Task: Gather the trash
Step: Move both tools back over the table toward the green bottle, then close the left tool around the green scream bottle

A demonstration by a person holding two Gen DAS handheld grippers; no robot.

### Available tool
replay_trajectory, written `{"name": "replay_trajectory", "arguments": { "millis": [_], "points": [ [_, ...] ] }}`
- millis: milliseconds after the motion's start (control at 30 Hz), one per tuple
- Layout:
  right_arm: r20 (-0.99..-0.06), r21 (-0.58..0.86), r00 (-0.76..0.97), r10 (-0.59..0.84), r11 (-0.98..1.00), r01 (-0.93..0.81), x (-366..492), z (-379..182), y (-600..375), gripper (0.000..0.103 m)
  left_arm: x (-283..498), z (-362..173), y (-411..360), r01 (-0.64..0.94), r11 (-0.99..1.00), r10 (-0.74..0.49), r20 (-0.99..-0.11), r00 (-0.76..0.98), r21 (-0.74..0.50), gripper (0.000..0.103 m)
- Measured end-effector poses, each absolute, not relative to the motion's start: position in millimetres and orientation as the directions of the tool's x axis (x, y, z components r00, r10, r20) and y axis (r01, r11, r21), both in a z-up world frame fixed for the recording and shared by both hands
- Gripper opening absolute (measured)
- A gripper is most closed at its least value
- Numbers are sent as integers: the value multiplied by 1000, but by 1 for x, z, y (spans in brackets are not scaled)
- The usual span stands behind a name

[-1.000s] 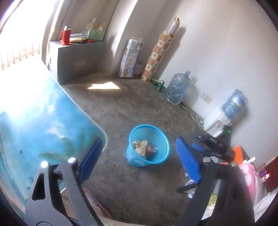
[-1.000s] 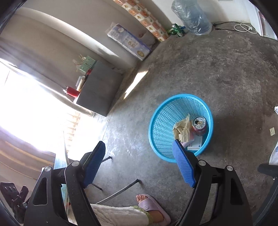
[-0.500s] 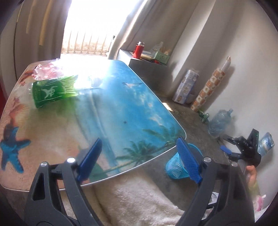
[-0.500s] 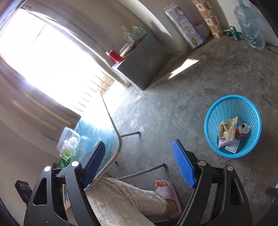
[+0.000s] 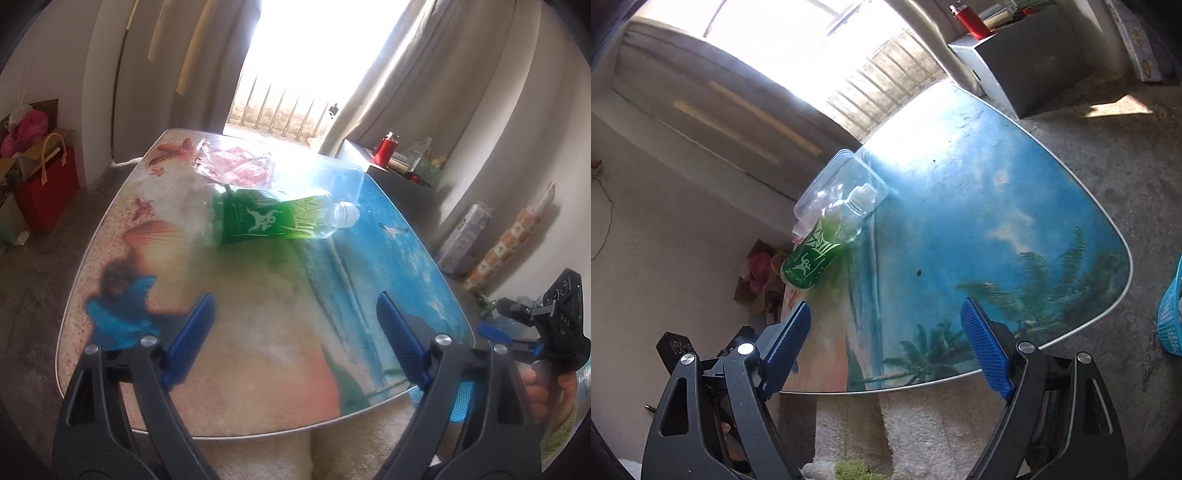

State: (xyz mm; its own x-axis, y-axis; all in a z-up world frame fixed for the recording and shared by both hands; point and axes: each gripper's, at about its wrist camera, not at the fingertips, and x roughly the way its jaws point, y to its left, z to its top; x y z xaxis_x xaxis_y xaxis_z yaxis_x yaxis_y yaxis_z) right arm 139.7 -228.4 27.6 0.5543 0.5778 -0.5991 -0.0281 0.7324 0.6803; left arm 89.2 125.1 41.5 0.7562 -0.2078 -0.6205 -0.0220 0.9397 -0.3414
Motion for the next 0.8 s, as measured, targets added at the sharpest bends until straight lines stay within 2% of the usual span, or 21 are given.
{"name": "replay_trajectory", "arguments": {
  "millis": [200,367,467,667,800],
  "points": [
    [-610,694,472,637,717,-70,187,34,-165,82,97,44,150,-43,966,-124,-601,789,-256,85],
    [-624,698,422,658,712,-78,200,28,-136,82,125,58,144,105,991,-131,-575,807,-78,88],
    [-620,714,404,673,697,-65,206,24,-131,82,149,58,138,188,982,-162,-567,808,-14,88],
    [-627,703,419,657,709,-57,211,28,-140,82,201,46,121,301,953,-223,-620,752,23,88],
    [-635,692,433,640,720,-50,216,30,-150,82,228,36,103,359,926,-193,-676,711,113,88]
  ]
}}
